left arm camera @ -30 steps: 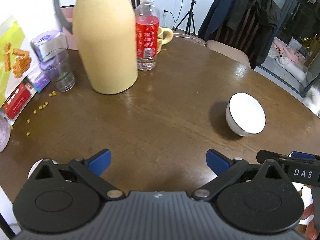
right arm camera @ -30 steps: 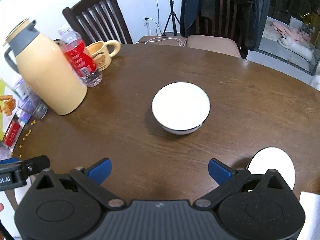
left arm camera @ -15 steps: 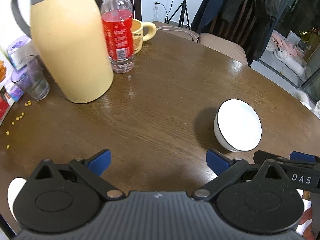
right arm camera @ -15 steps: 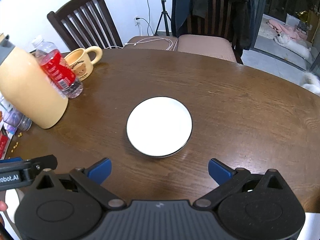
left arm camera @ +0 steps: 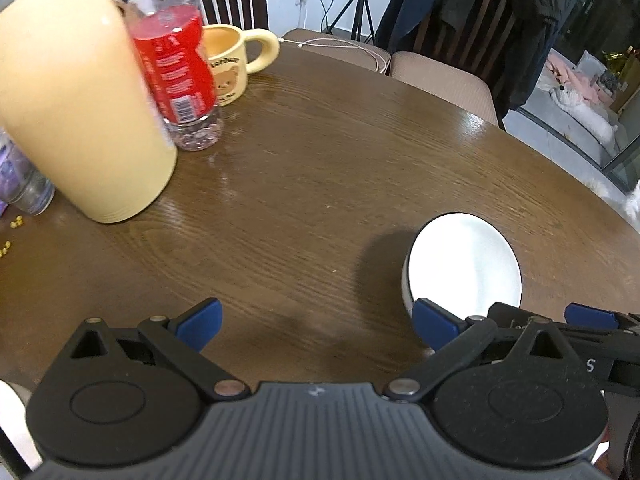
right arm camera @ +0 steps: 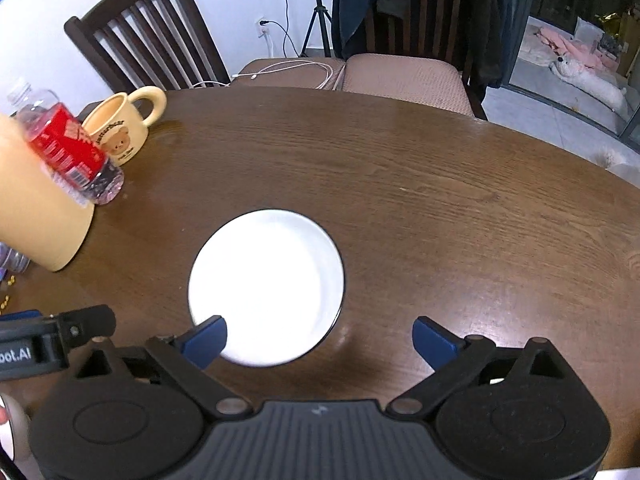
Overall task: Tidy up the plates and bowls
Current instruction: 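Move both open tools toward the second white bowl near the chairs, then close both tools on the rim of the second white bowl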
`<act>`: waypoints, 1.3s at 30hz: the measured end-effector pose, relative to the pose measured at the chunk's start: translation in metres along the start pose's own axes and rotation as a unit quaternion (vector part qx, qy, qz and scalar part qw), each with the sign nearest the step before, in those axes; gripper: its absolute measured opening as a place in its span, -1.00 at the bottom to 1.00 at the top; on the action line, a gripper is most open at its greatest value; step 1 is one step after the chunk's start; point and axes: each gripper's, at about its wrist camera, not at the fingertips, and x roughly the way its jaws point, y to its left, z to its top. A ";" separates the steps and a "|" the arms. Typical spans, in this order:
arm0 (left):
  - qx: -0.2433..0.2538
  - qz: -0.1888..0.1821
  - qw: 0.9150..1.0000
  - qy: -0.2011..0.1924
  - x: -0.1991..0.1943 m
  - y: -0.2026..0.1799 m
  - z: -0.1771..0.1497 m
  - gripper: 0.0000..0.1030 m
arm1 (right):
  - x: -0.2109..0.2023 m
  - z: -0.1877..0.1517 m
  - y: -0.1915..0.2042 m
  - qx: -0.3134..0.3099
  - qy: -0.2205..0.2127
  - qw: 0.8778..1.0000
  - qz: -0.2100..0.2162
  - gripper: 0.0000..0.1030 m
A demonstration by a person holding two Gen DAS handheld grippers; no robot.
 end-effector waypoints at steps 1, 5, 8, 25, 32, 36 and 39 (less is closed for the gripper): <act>-0.001 -0.001 1.000 0.000 0.003 -0.003 0.002 1.00 | 0.003 0.002 -0.001 -0.003 0.000 1.000 -0.001 0.91; 0.000 -0.001 1.000 0.002 0.013 -0.015 0.007 1.00 | 0.012 0.010 -0.006 -0.008 -0.001 1.000 0.002 0.88; -0.001 0.000 1.000 0.003 0.019 -0.021 0.008 1.00 | 0.018 0.014 -0.010 -0.006 0.001 1.000 0.000 0.80; -0.013 -0.019 0.999 0.033 0.059 -0.029 0.016 0.40 | 0.041 0.024 -0.020 0.003 0.000 1.000 0.003 -0.01; -0.010 -0.030 0.999 0.042 0.068 -0.036 0.016 0.12 | 0.047 0.026 -0.017 0.004 0.002 1.000 0.011 -0.23; -0.003 -0.037 0.998 0.047 0.073 -0.040 0.014 -0.14 | 0.051 0.026 -0.016 0.006 0.005 1.000 0.016 -0.42; -0.002 -0.040 0.998 0.052 0.076 -0.042 0.012 -0.30 | 0.054 0.026 -0.017 0.009 0.006 1.000 0.016 -0.43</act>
